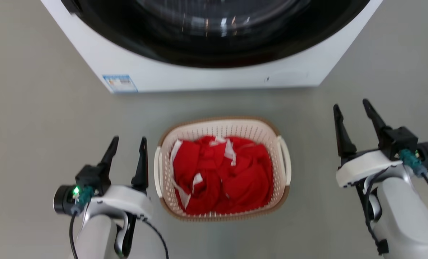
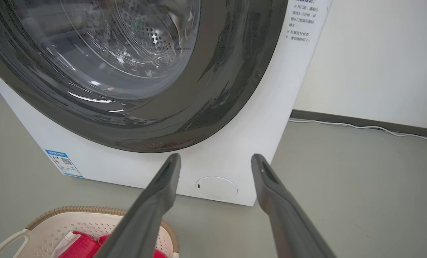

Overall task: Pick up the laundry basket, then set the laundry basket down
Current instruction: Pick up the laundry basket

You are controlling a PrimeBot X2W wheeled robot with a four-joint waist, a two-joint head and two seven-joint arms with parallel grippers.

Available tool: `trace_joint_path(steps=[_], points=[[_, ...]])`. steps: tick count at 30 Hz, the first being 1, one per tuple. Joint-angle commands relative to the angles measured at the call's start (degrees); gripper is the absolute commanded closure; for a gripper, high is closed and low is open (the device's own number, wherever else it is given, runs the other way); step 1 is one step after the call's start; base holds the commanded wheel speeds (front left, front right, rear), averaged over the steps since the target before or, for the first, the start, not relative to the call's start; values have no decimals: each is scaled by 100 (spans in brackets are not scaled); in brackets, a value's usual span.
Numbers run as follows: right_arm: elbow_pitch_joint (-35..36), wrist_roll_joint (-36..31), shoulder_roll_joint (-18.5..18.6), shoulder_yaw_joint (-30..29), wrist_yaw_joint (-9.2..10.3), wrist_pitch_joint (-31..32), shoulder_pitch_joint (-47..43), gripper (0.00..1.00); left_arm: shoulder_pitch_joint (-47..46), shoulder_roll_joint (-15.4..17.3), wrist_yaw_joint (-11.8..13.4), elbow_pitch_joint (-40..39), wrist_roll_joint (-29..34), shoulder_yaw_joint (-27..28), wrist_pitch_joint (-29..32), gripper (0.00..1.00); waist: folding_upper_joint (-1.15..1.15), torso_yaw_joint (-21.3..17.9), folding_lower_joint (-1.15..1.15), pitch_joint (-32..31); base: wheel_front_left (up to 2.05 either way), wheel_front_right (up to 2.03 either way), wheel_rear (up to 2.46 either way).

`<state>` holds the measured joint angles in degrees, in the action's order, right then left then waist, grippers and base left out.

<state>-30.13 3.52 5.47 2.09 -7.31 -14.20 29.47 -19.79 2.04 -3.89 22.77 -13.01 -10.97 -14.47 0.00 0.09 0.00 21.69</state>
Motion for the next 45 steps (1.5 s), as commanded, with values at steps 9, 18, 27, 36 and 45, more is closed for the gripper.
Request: trace_joint_path(steps=[9, 18, 27, 36, 45], points=[[168, 26, 35, 139, -18, -80, 372, 0, -651, 84, 192, -41, -316, -130, -52, 0, 0, 148, 0, 1156, 0, 0, 0], [85, 76, 0, 295, -18, -80, 625, 0, -1056, 84, 289, 188, -532, -413, -52, 0, 0, 173, 0, 1857, 0, 0, 0], [-37, 129, -50, 431, -18, -80, 781, 0, -1414, 84, 330, 711, -712, -578, -52, 0, 0, 143, 0, 2274, 0, 0, 0], [-159, 148, -86, 432, -18, -80, 875, 0, -1791, 84, 271, 1328, -913, -725, -52, 0, 0, 108, 0, 2576, 0, 0, 0], [-142, 157, -137, 482, -18, -80, 940, 0, -2197, 84, 283, 2037, -1111, -827, -52, 0, 0, 31, 0, 2846, 0, 0, 0]])
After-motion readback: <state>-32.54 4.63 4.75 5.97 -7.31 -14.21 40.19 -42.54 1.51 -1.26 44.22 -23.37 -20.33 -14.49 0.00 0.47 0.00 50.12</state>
